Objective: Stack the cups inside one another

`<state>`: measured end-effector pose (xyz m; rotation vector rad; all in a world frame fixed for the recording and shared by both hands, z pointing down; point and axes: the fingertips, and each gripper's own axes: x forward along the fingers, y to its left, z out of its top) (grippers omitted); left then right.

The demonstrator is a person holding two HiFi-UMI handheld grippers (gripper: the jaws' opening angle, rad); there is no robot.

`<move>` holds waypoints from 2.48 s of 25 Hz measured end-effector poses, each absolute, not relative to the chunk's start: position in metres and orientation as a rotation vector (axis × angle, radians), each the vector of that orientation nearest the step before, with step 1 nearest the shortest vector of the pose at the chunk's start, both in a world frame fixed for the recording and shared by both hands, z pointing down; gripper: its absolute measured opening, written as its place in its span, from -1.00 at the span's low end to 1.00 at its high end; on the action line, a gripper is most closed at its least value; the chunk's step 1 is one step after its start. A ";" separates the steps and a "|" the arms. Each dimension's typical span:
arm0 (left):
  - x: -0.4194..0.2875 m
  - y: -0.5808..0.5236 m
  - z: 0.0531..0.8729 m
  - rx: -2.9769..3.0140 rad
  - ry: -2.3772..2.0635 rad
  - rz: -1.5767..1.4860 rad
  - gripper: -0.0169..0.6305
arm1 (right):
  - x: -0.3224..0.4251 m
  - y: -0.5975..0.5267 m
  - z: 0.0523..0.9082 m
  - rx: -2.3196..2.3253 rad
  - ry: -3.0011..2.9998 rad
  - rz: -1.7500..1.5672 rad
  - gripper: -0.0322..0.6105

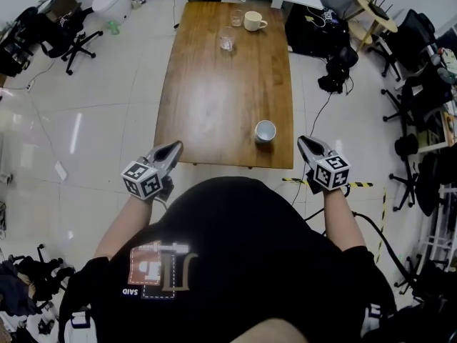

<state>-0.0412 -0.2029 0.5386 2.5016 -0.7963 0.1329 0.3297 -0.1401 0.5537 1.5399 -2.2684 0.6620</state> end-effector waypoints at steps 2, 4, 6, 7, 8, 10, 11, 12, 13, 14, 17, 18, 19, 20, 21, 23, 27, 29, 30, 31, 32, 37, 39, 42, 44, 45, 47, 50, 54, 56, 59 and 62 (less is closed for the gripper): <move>-0.028 -0.204 0.531 2.525 -0.775 0.136 -0.94 | 0.339 -0.119 0.572 1.610 -2.265 0.763 -0.79; -0.017 -0.204 0.525 2.540 -0.765 0.139 -0.94 | 0.343 -0.102 0.587 1.640 -2.261 0.838 -0.83; -0.008 -0.200 0.520 2.544 -0.767 0.139 -0.94 | 0.343 -0.087 0.603 1.616 -2.251 0.871 -0.85; -0.002 -0.197 0.518 2.544 -0.772 0.139 -0.94 | 0.343 -0.079 0.610 1.593 -2.248 0.878 -0.86; 0.003 -0.192 0.516 2.542 -0.778 0.139 -0.94 | 0.343 -0.073 0.615 1.569 -2.252 0.886 -0.86; 0.013 -0.181 0.515 2.534 -0.796 0.141 -0.94 | 0.345 -0.062 0.623 1.518 -2.273 0.904 -0.86; 0.017 -0.174 0.515 2.528 -0.808 0.146 -0.95 | 0.345 -0.058 0.626 1.492 -2.287 0.911 -0.86; 0.019 -0.167 0.516 2.521 -0.823 0.155 -0.94 | 0.347 -0.054 0.629 1.465 -2.302 0.917 -0.86; 0.021 -0.159 0.517 2.512 -0.841 0.163 -0.94 | 0.349 -0.051 0.630 1.438 -2.317 0.921 -0.86; 0.023 -0.151 0.517 2.502 -0.863 0.169 -0.95 | 0.353 -0.049 0.630 1.413 -2.331 0.920 -0.86; 0.018 -0.129 0.515 2.463 -0.946 0.176 -0.95 | 0.365 -0.050 0.629 1.341 -2.359 0.884 -0.86; 0.014 -0.123 0.516 2.449 -0.974 0.178 -0.94 | 0.366 -0.052 0.629 1.317 -2.368 0.869 -0.86; 0.009 -0.116 0.516 2.434 -0.999 0.179 -0.94 | 0.366 -0.055 0.630 1.294 -2.379 0.855 -0.86; 0.006 -0.109 0.517 2.418 -1.020 0.180 -0.95 | 0.365 -0.058 0.630 1.271 -2.391 0.845 -0.86; 0.004 -0.101 0.519 2.403 -1.037 0.183 -0.94 | 0.364 -0.062 0.630 1.248 -2.404 0.838 -0.86; 0.000 -0.084 0.521 2.379 -1.058 0.201 -0.94 | 0.356 -0.066 0.632 1.200 -2.425 0.833 -0.86; -0.016 -0.058 0.524 2.376 -1.084 0.233 -0.94 | 0.324 -0.065 0.637 1.122 -2.454 0.827 -0.86; -0.028 -0.054 0.522 2.382 -1.091 0.222 -0.94 | 0.304 -0.066 0.632 1.110 -2.468 0.807 -0.86; -0.035 -0.051 0.523 2.385 -1.090 0.214 -0.95 | 0.295 -0.066 0.629 1.108 -2.473 0.794 -0.86; -0.041 -0.049 0.523 2.390 -1.084 0.205 -0.95 | 0.288 -0.065 0.625 1.113 -2.475 0.783 -0.86; -0.047 -0.048 0.524 2.397 -1.077 0.194 -0.94 | 0.281 -0.066 0.622 1.127 -2.475 0.777 -0.86; -0.100 -0.056 0.521 2.420 -1.075 0.142 -0.94 | 0.239 -0.077 0.608 1.222 -2.469 0.801 -0.86; -0.115 -0.063 0.527 2.402 -1.076 0.127 -0.94 | 0.228 -0.077 0.605 1.221 -2.450 0.788 -0.86; -0.120 -0.073 0.534 2.393 -1.045 0.103 -0.94 | 0.220 -0.072 0.601 1.214 -2.415 0.767 -0.86; -0.116 -0.076 0.539 2.397 -1.011 0.090 -0.94 | 0.221 -0.067 0.602 1.223 -2.390 0.775 -0.86; -0.114 -0.078 0.541 2.400 -0.994 0.084 -0.94 | 0.223 -0.066 0.603 1.232 -2.377 0.780 -0.86; -0.107 -0.085 0.542 2.410 -0.967 0.076 -0.94 | 0.228 -0.066 0.604 1.248 -2.359 0.784 -0.86; -0.094 -0.091 0.542 2.434 -0.931 0.081 -0.94 | 0.239 -0.068 0.601 1.271 -2.351 0.779 -0.86; -0.085 -0.098 0.538 2.453 -0.908 0.086 -0.94 | 0.248 -0.065 0.597 1.295 -2.344 0.774 -0.86; -0.084 -0.100 0.536 2.461 -0.902 0.084 -0.94 | 0.249 -0.064 0.596 1.304 -2.342 0.771 -0.86; -0.087 -0.100 0.537 2.462 -0.906 0.085 -0.94 | 0.247 -0.063 0.596 1.300 -2.344 0.760 -0.86; -0.089 -0.100 0.537 2.461 -0.908 0.087 -0.94 | 0.245 -0.063 0.596 1.289 -2.343 0.757 -0.86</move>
